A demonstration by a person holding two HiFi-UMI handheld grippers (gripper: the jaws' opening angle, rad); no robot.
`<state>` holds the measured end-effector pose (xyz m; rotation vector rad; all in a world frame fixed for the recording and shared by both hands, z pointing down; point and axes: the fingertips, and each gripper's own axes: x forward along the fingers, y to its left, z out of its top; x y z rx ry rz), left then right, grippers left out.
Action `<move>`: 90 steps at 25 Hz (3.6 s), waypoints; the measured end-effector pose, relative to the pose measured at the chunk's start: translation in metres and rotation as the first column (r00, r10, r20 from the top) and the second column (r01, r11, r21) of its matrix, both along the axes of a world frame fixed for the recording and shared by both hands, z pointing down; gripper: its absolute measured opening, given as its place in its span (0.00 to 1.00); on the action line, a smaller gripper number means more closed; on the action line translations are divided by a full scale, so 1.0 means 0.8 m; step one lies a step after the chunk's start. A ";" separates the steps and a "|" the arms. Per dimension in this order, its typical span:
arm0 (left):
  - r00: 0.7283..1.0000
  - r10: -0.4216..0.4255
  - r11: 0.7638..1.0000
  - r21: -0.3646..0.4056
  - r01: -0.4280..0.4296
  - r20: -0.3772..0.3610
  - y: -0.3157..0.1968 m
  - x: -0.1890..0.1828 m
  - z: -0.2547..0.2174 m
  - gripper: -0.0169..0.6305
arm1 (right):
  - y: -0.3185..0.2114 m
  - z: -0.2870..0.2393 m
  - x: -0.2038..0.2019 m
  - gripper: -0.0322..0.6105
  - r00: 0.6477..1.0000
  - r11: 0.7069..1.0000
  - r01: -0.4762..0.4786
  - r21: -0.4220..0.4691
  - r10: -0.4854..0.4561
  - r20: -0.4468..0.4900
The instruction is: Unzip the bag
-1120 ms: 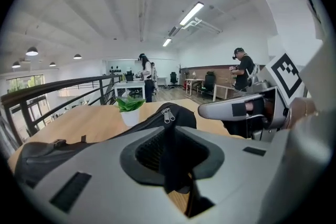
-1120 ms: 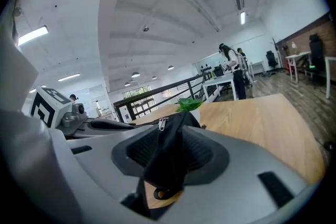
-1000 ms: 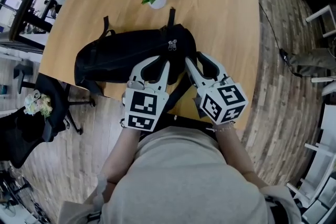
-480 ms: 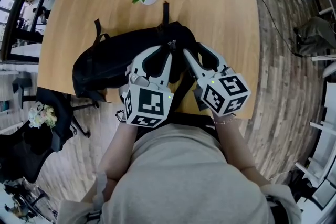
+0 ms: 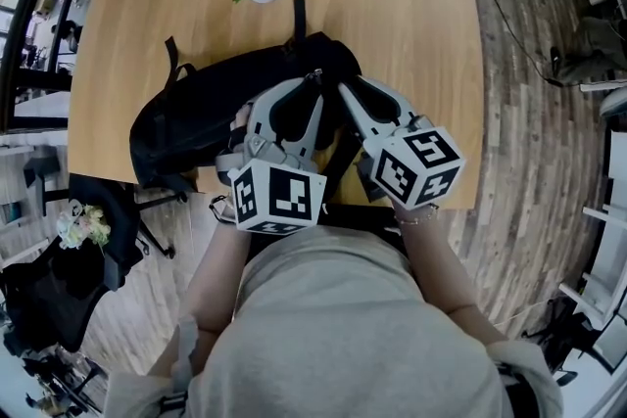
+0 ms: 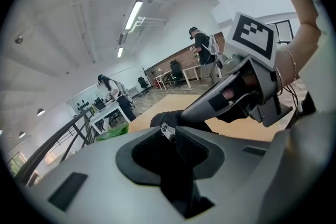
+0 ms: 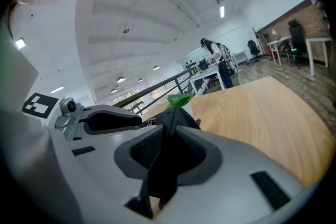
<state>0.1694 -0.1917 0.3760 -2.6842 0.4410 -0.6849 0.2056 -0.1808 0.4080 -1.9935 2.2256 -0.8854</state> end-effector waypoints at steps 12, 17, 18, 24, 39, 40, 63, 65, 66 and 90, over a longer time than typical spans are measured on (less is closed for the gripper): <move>0.980 0.093 0.979 0.163 -0.122 0.173 0.010 0.002 0.017 0.25 | 0.002 0.000 -0.001 0.17 1.000 1.000 -0.008 -0.008 0.008 0.014; 0.976 0.089 0.976 0.178 -0.125 0.197 0.004 0.005 0.023 0.25 | 0.003 0.001 -0.001 0.17 1.000 1.000 -0.008 -0.008 0.008 0.012; 0.975 0.085 0.974 0.187 -0.124 0.203 0.003 0.005 0.025 0.25 | 0.003 0.001 -0.001 0.17 1.000 1.000 -0.009 -0.007 0.009 0.013; 0.976 0.059 0.977 0.189 -0.099 0.208 -0.001 0.005 0.029 0.19 | 0.003 0.002 -0.003 0.17 1.000 1.000 -0.003 -0.004 0.003 0.017; 0.998 0.034 0.986 -0.167 -0.026 0.043 0.001 -0.007 0.017 0.12 | 0.005 0.000 -0.004 0.17 0.999 1.000 0.024 0.000 -0.024 0.021; 0.999 0.027 0.983 -0.181 -0.021 0.036 0.000 -0.008 0.016 0.12 | 0.005 0.001 -0.004 0.17 0.999 1.000 0.027 0.001 -0.027 0.022; 0.978 -0.208 0.880 -0.442 0.173 -0.031 -0.020 -0.031 0.008 0.06 | 0.008 0.000 -0.003 0.16 0.995 0.995 0.097 0.011 -0.098 0.032; 0.976 -0.215 0.880 -0.439 0.181 -0.027 -0.020 -0.032 0.009 0.06 | 0.008 0.000 -0.002 0.16 0.994 0.994 0.105 0.009 -0.105 0.033; 0.975 -0.221 0.878 -0.441 0.187 -0.028 -0.021 -0.033 0.009 0.06 | 0.009 0.001 -0.001 0.16 0.994 0.994 0.108 0.008 -0.108 0.034; 0.881 -0.471 0.792 -0.463 0.398 -0.048 -0.041 -0.148 0.019 0.06 | 0.009 0.004 0.012 0.16 0.996 0.996 0.087 -0.002 -0.087 0.007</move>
